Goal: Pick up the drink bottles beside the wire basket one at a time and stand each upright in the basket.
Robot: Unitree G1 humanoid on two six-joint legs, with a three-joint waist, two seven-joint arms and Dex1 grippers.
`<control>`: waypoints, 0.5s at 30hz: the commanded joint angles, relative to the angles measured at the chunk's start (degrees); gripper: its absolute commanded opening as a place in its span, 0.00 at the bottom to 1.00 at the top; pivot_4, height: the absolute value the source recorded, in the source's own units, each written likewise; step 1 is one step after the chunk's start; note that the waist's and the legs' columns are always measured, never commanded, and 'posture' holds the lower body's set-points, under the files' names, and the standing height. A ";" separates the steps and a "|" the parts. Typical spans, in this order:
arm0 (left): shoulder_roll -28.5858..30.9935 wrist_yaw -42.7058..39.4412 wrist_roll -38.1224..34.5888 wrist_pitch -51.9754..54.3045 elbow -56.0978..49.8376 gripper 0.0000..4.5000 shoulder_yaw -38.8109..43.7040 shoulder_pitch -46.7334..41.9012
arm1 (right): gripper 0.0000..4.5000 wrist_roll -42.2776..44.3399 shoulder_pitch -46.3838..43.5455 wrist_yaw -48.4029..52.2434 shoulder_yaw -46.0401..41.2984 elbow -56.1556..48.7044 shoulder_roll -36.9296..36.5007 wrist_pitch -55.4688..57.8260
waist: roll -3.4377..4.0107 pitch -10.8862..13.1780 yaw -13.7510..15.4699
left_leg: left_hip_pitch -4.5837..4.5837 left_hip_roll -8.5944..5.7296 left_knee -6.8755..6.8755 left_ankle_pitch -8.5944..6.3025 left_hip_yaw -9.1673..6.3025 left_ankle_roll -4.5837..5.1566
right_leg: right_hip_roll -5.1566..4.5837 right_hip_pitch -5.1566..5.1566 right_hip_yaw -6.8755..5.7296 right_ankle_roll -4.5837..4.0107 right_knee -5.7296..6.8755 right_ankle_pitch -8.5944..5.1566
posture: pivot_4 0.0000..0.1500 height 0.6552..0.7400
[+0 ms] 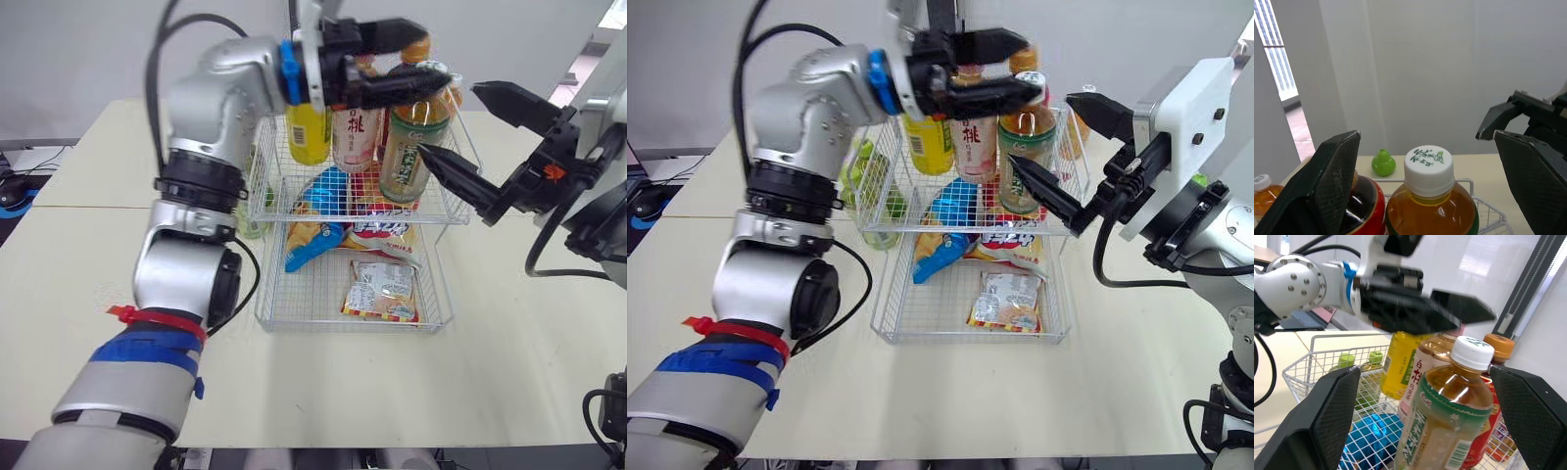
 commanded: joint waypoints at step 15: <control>19.58 19.57 -6.41 11.90 -27.80 1.00 20.02 26.52 | 1.00 3.20 -2.46 12.82 10.91 4.33 1.18 -4.58 | 0.02 -0.01 -0.16 | 0.23 0.07 0.05 0.08 -0.02 -0.13 | -0.05 0.15 -0.01 0.00 0.12 0.00 | 1.00 1.00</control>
